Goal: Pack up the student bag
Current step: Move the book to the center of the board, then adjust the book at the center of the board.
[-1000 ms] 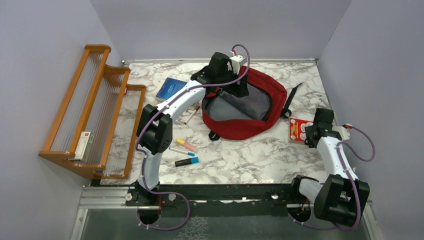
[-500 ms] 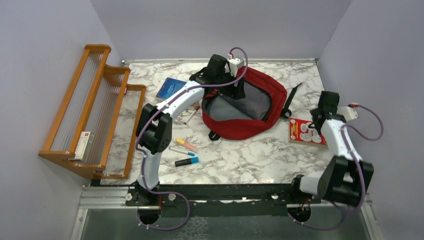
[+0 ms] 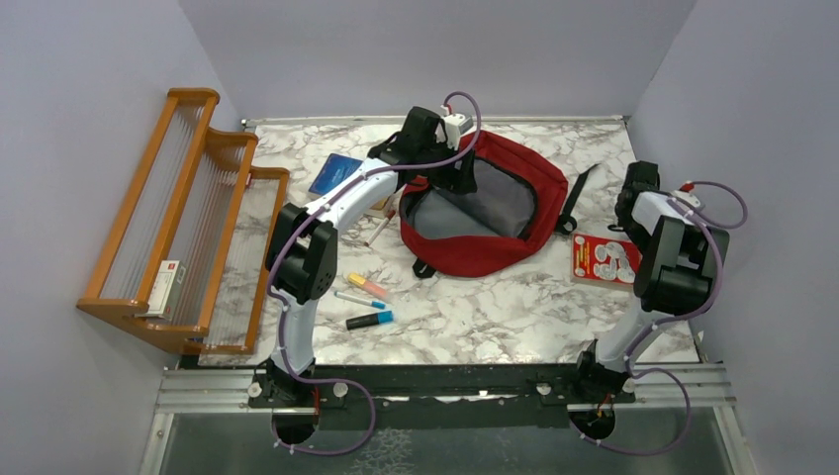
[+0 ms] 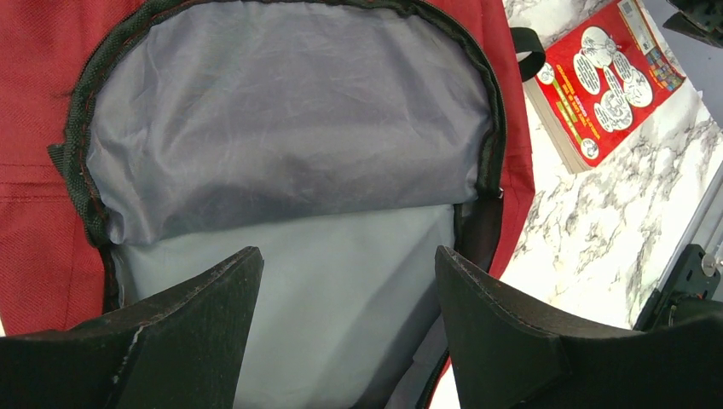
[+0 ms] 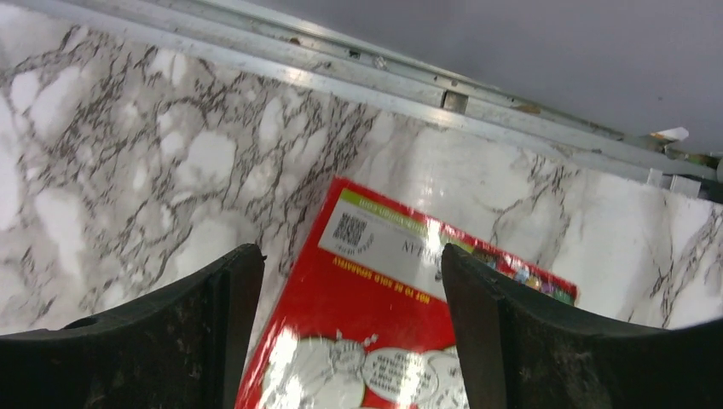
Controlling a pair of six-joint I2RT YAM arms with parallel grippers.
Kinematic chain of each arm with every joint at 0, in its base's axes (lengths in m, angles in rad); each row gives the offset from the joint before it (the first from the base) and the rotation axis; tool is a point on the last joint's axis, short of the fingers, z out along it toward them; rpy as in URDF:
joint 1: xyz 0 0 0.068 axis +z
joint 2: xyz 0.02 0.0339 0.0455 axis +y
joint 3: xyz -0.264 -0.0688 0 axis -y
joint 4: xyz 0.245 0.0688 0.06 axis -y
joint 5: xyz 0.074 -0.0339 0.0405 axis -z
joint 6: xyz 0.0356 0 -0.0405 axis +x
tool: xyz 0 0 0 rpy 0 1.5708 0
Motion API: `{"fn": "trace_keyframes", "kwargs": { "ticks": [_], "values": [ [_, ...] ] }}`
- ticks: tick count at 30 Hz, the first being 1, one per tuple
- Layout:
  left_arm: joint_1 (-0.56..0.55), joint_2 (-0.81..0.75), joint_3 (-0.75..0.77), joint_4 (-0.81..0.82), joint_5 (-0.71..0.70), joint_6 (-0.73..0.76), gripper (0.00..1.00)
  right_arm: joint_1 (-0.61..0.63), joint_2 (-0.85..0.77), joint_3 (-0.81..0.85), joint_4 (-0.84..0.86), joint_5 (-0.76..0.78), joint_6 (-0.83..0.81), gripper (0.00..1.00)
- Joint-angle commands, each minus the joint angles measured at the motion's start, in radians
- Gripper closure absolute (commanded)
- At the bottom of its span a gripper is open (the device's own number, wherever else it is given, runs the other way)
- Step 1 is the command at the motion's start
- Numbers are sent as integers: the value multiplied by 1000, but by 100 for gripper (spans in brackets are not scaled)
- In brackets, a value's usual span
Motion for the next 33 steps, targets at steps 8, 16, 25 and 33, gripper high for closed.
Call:
{"fn": "trace_keyframes", "kwargs": {
  "ticks": [8, 16, 25, 33],
  "values": [
    [0, -47, -19, 14, 2, 0, 24, -90, 103, 35, 108, -19, -121, 17],
    [0, -43, -21, 14, 1, 1, 24, -148, 122, 25, 194, -228, -223, 17],
    [0, -43, -24, 14, -3, 8, 24, -150, 105, -23, 222, -409, -303, 25],
    [0, -53, -27, 10, -6, 13, 24, -149, 128, -10, 225, -695, -494, 43]
  ]
}}
